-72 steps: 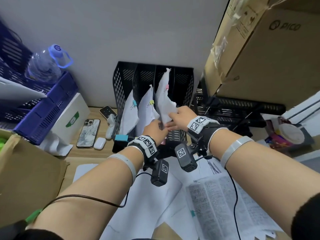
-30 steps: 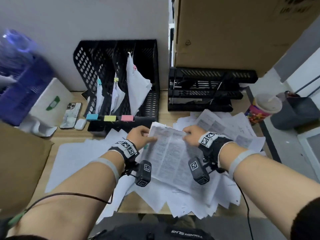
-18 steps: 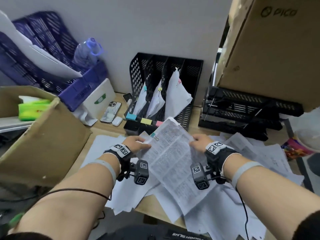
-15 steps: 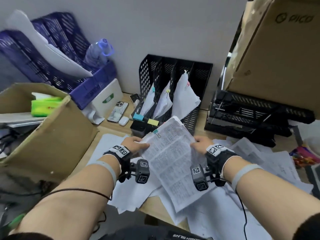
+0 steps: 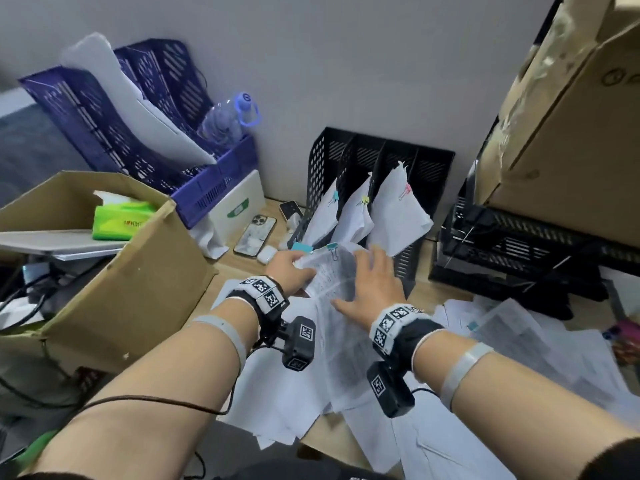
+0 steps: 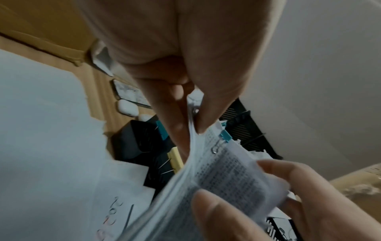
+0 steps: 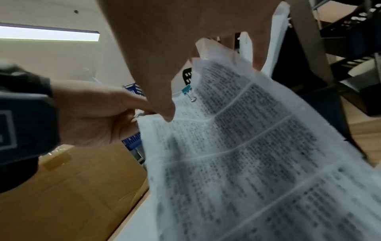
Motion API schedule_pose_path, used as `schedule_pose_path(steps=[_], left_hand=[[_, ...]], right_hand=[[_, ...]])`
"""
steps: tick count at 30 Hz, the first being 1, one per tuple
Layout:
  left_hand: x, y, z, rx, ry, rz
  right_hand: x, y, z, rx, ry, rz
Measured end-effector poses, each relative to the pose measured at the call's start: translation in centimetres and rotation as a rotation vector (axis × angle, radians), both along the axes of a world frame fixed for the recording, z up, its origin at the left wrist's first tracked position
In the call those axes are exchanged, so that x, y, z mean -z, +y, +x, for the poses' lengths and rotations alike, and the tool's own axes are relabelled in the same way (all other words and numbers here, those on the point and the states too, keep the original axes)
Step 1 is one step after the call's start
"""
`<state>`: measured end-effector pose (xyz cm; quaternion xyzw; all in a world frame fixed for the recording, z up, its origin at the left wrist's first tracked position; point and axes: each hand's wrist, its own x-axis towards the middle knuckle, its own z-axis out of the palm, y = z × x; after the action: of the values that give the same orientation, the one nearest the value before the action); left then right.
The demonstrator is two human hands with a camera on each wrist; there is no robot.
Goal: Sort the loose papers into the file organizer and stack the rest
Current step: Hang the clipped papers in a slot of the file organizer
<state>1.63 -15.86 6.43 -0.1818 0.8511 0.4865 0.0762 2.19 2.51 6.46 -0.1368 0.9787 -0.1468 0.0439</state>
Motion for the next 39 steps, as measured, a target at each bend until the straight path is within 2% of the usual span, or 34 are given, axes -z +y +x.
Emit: schedule_pose_path(steps=[3,6,9,13,16,18,19,22,24,27,31,33,39], left_hand=[[-1.4,-0.3,-1.3,0.033,0.011,-0.054],[-3.3,-0.4,-2.1,0.105,0.071,-0.106],[-4.5,-0.1,-3.2,0.154,0.121,0.027],[-5.6,0.1,-4.8,0.24,0.114,0.314],[-5.6,-0.2,-6.6,0.228,0.033,0.476],[-4.9,-0.3,-7.8,0.221,0.049,0.395],[-4.4,-0.3,-8.4,0.256,0.071,0.263],[-3.1,0.1,-9.8,0.437,0.051,-0.297],[-2.5,0.5,-10.4,0.519,-0.013,-0.487],[-0.8,0.3,-11.4,0.508,-0.064,-0.476],[-0.1,-1.7,-12.5,0.26,-0.042,-0.435],[-0.2,-2.9,-12.9,0.199,-0.012,-0.388],[-0.8,-5.2,-13.6,0.134,0.155,-0.283]], right_hand=[[-0.5,-0.9,-0.4,0.015,-0.001,-0.069],[-1.0,-1.3,-1.2,0.022,-0.158,-0.019],[-1.8,-2.1,-1.8,0.002,-0.276,-0.02],[-3.9,-3.1,-2.7,0.07,-0.269,-0.11],[-5.8,-2.6,-4.0,0.118,-0.208,-0.073],[-7.5,-2.0,-4.8,0.169,-0.15,-0.118],[-8.4,-1.6,-5.2,0.187,-0.113,-0.158],[-11.2,-1.0,-6.3,0.209,0.001,-0.272],[-12.7,-0.8,-7.2,0.214,0.039,-0.344],[-14.4,-1.1,-7.9,0.221,0.075,-0.473],[-15.4,-2.3,-8.6,0.227,0.102,-0.632],[-14.9,-3.2,-9.3,0.238,0.085,-0.693],[-11.4,-7.3,-12.6,0.29,0.0,-0.677]])
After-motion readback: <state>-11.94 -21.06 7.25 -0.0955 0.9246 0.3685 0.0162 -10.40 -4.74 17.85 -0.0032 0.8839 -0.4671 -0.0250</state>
